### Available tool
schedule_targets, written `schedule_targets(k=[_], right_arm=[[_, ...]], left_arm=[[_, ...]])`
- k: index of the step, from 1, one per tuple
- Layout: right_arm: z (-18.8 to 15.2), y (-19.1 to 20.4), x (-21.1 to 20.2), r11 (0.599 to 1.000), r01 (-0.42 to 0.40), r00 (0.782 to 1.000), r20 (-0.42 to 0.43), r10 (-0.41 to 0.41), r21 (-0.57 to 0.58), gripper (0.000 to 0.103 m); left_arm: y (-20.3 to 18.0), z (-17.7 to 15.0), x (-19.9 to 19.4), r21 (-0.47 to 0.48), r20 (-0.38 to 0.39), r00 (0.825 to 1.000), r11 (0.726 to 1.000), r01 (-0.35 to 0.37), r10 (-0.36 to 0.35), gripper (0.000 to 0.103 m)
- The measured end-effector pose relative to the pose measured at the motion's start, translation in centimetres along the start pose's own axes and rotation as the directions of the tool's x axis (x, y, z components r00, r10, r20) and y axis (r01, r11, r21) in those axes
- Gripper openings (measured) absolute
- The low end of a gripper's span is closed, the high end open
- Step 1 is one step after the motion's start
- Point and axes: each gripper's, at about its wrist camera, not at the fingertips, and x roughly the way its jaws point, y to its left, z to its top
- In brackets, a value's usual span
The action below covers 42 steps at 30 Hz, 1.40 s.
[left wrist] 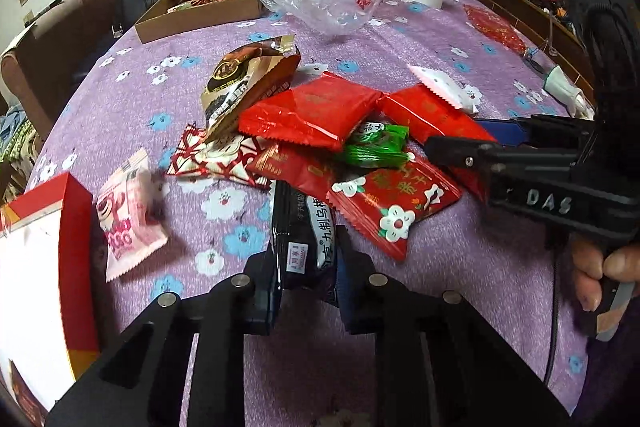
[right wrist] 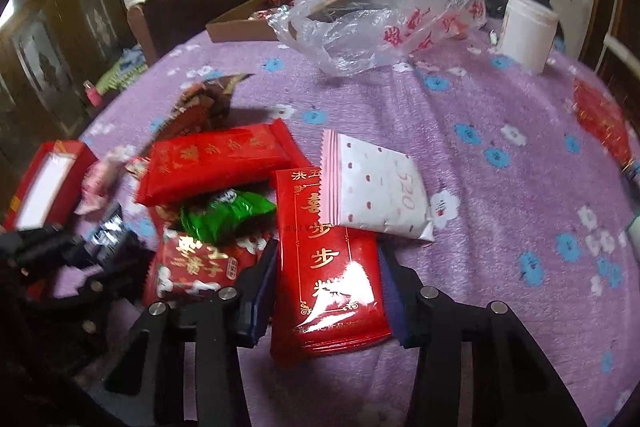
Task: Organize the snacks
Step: 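Grasp the dark purple packet with left gripper while right grasps the long red gold-lettered packet, then carry both packets over the white tray and open both grippers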
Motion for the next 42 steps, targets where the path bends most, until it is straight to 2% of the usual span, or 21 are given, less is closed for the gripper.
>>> schedule_targets(k=[3, 8, 12, 16, 20, 28, 32, 37, 42], right_arm=[[0.2, -0.3, -0.5, 0.995, -0.094, 0.996, 0.009, 0.094, 0.036, 0.047], [0.5, -1.2, -1.0, 0.963, -0.247, 0.969, 0.024, 0.246, 0.105, 0.047], [0.5, -1.4, -1.2, 0.937, -0.321, 0.947, 0.031, 0.320, 0.135, 0.047], [0.4, -1.4, -1.4, 0.929, -0.342, 0.940, 0.040, 0.340, 0.140, 0.047], [0.4, -1.4, -1.5, 0.928, -0.344, 0.939, 0.057, 0.339, 0.142, 0.047], [0.3, -0.5, -1.6, 0.909, -0.386, 0.922, 0.104, 0.373, 0.158, 0.047], [0.3, 2.9, -2.0, 0.898, -0.413, 0.911, 0.076, 0.406, 0.152, 0.047], [0.8, 10.5, -3.1, 0.866, -0.497, 0.868, 0.034, 0.495, 0.064, 0.047], [1.3, 17.9, -2.5, 0.831, -0.556, 0.831, -0.028, 0.556, -0.014, 0.047]], left_arm=[[0.4, -0.5, -0.6, -0.022, 0.009, 1.000, 0.999, 0.027, -0.027, 0.019], [1.1, -1.3, -2.5, -0.056, 0.033, 0.999, 0.997, 0.044, -0.042, 0.019], [1.9, -2.0, -5.1, -0.070, 0.083, 0.996, 0.997, 0.028, -0.022, 0.019], [3.2, -3.0, -8.3, -0.083, 0.146, 0.989, 0.996, -0.007, 0.019, 0.019], [6.1, -4.5, -11.2, -0.138, 0.181, 0.980, 0.989, -0.053, 0.078, 0.019], [13.1, -8.2, -14.9, -0.287, 0.198, 0.960, 0.948, -0.135, 0.197, 0.020], [15.2, -9.6, -15.1, -0.330, 0.182, 0.958, 0.931, -0.153, 0.222, 0.020], [17.4, -11.4, -14.1, -0.380, 0.133, 0.966, 0.912, -0.156, 0.221, 0.020], [18.5, -12.8, -13.8, -0.405, 0.120, 0.969, 0.902, -0.151, 0.216, 0.020]])
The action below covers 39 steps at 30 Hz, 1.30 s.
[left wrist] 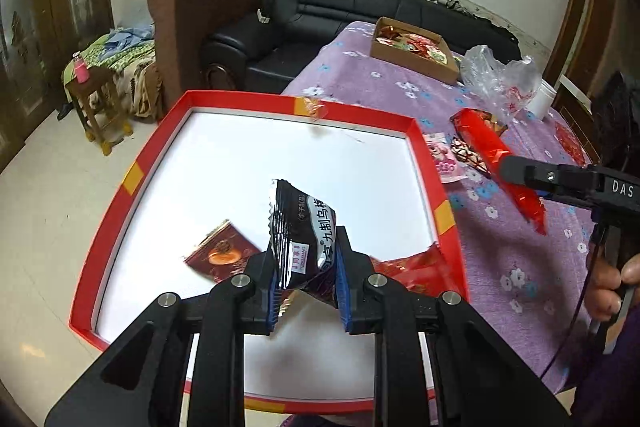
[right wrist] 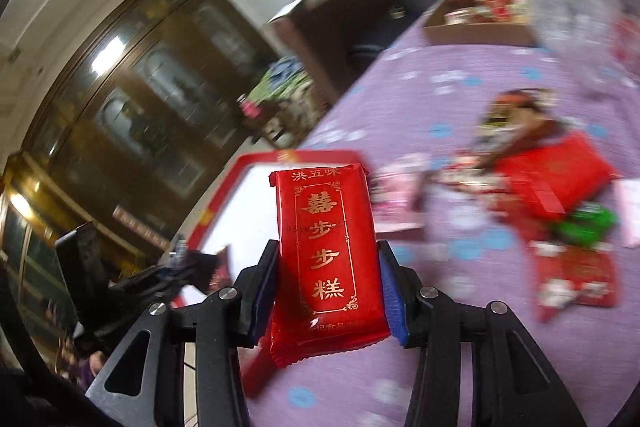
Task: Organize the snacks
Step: 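Carry both packets over the white tray and open both grippers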
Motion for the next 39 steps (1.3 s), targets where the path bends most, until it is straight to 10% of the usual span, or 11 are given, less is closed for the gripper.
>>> schedule_targets(k=[17, 26, 39], right_arm=[[-0.2, 7.2, 8.7, 0.987, -0.067, 0.994, -0.096, 0.054, -0.145, 0.047], [1.2, 4.8, 4.4, 0.987, -0.024, 0.995, 0.092, 0.040, -0.161, 0.053], [2.7, -2.9, -1.5, 0.998, 0.061, 0.971, 0.229, -0.065, 0.023, 0.054]], left_arm=[[2.6, -0.1, 0.3, -0.035, 0.010, 0.997, 0.997, -0.071, 0.071, 0.020], [1.3, 0.6, -0.9, -0.005, 0.102, 0.974, 0.979, -0.202, 0.202, 0.036], [-5.2, 0.9, -0.7, 0.143, 0.117, 0.978, 0.972, -0.186, 0.170, 0.052]])
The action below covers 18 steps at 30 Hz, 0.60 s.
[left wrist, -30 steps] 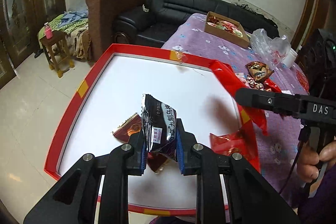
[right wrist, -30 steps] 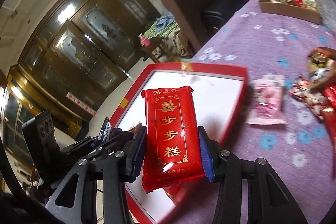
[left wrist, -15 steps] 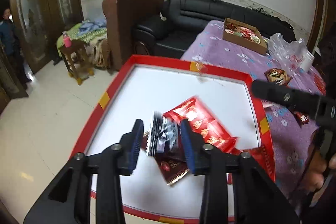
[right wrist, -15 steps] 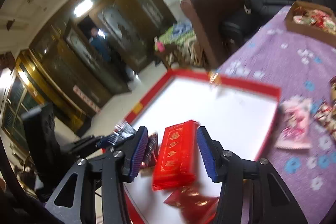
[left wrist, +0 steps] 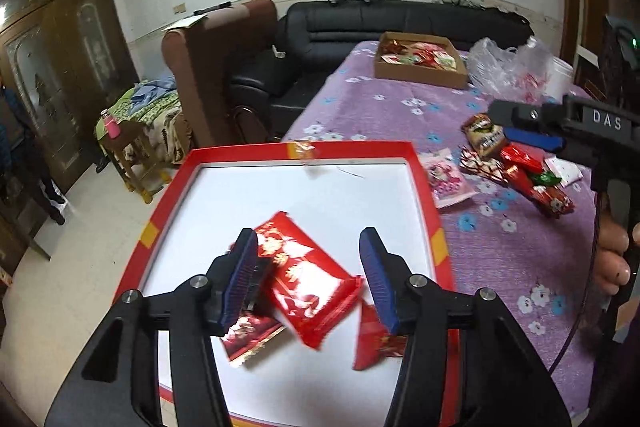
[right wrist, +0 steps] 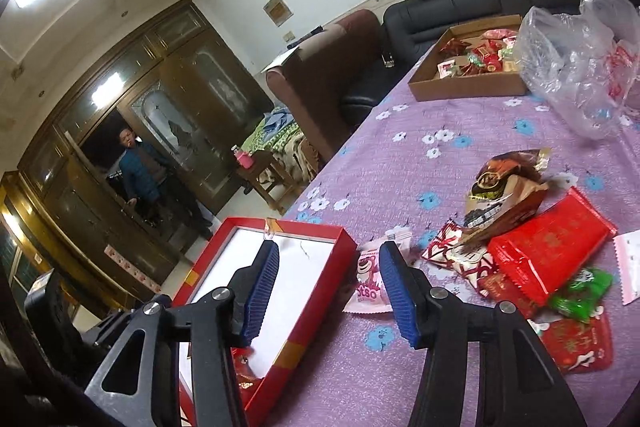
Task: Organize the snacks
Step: 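Carry both packets over the white tray and open both grippers, then move both grippers back over the remaining snacks on the table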
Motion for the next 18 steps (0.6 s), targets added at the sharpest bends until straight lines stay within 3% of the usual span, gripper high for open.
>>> schedule_targets(k=[18], right_arm=[[0.1, 0.8, -1.9, 0.998, 0.025, 1.000, -0.006, -0.026, -0.057, 0.054]], left_arm=[[-4.4, 0.5, -0.1, 0.095, -0.043, 0.998, 0.994, 0.048, -0.044, 0.052]])
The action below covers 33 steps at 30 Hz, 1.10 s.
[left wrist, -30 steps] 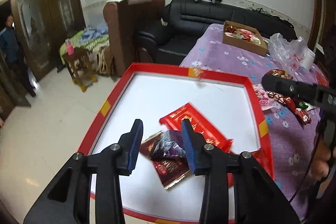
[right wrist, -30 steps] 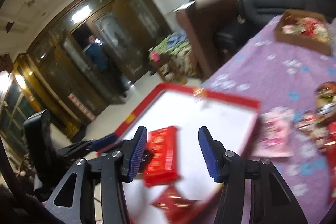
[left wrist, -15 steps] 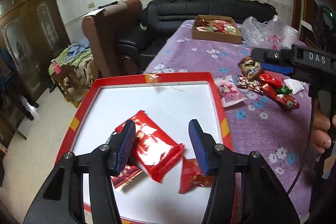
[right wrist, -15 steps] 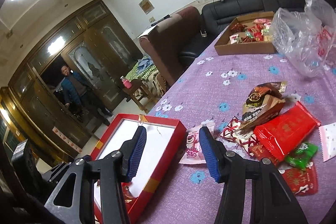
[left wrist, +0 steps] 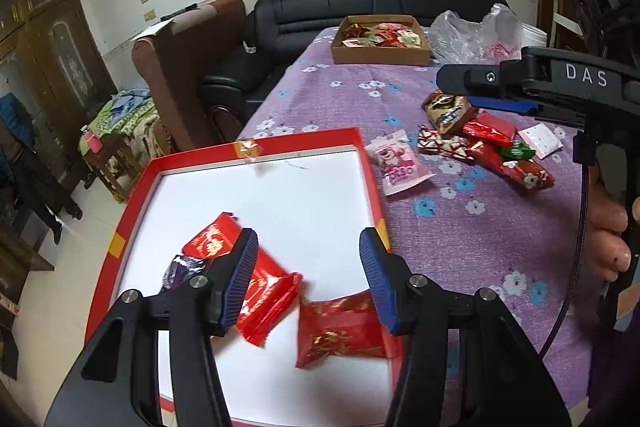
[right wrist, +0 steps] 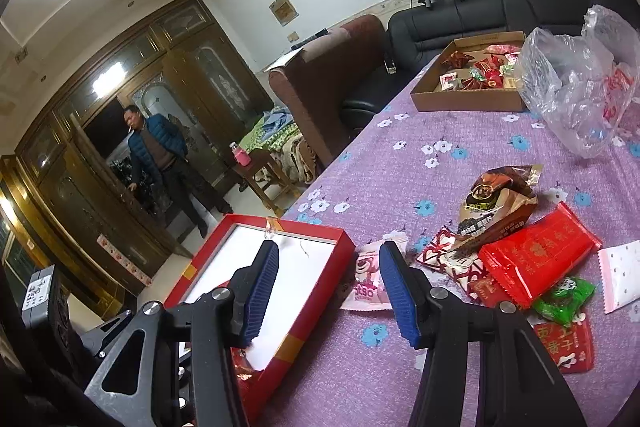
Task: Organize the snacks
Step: 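Move both grippers back over the remaining snacks on the table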
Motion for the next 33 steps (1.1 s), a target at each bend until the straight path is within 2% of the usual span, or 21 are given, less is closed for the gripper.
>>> schedule_targets(k=[4, 6, 9, 13, 16, 20, 27, 30, 33], right_arm=[[0.9, -1.8, -1.7, 0.999, 0.051, 0.999, 0.013, -0.051, 0.006, 0.054], [1.5, -3.9, -2.8, 0.995, 0.089, 0.996, 0.008, -0.089, 0.032, 0.054], [2.0, -8.7, -4.6, 0.978, 0.154, 0.988, -0.006, -0.155, 0.143, 0.054], [1.8, -15.4, -6.9, 0.913, 0.209, 0.976, -0.022, -0.215, 0.351, 0.055], [1.3, -18.5, -8.0, 0.868, 0.224, 0.972, -0.042, -0.230, 0.443, 0.055], [0.6, -20.5, -8.1, 0.832, 0.272, 0.962, -0.109, -0.251, 0.484, 0.055], [0.0, -21.7, -8.3, 0.798, 0.344, 0.939, -0.190, -0.286, 0.496, 0.055], [-0.3, -22.0, -8.1, 0.779, 0.376, 0.926, -0.236, -0.294, 0.502, 0.055], [-0.5, -21.8, -7.7, 0.780, 0.386, 0.919, -0.275, -0.281, 0.493, 0.055]], left_arm=[[-0.6, 1.1, 0.1, 0.015, 0.004, 1.000, 1.000, 0.017, -0.017, 0.052], [-1.0, 2.0, 0.2, 0.025, 0.011, 1.000, 0.999, 0.028, -0.028, 0.052], [-1.8, 3.5, 0.7, 0.056, 0.017, 0.999, 0.998, 0.039, -0.040, 0.052], [-3.1, 5.4, 2.1, 0.080, -0.007, 0.997, 0.993, 0.083, -0.083, 0.052], [-3.8, 6.3, 3.3, 0.102, -0.034, 0.996, 0.991, 0.090, -0.087, 0.052], [-4.4, 7.7, 5.3, 0.090, -0.097, 0.990, 0.990, 0.107, -0.098, 0.052], [-6.3, 9.2, 6.0, 0.106, -0.108, 0.985, 0.984, 0.144, -0.132, 0.052], [-5.7, 9.2, 6.4, 0.098, -0.112, 0.988, 0.988, 0.118, -0.107, 0.052], [-4.5, 9.6, 7.6, 0.074, -0.143, 0.987, 0.994, 0.082, -0.070, 0.052]])
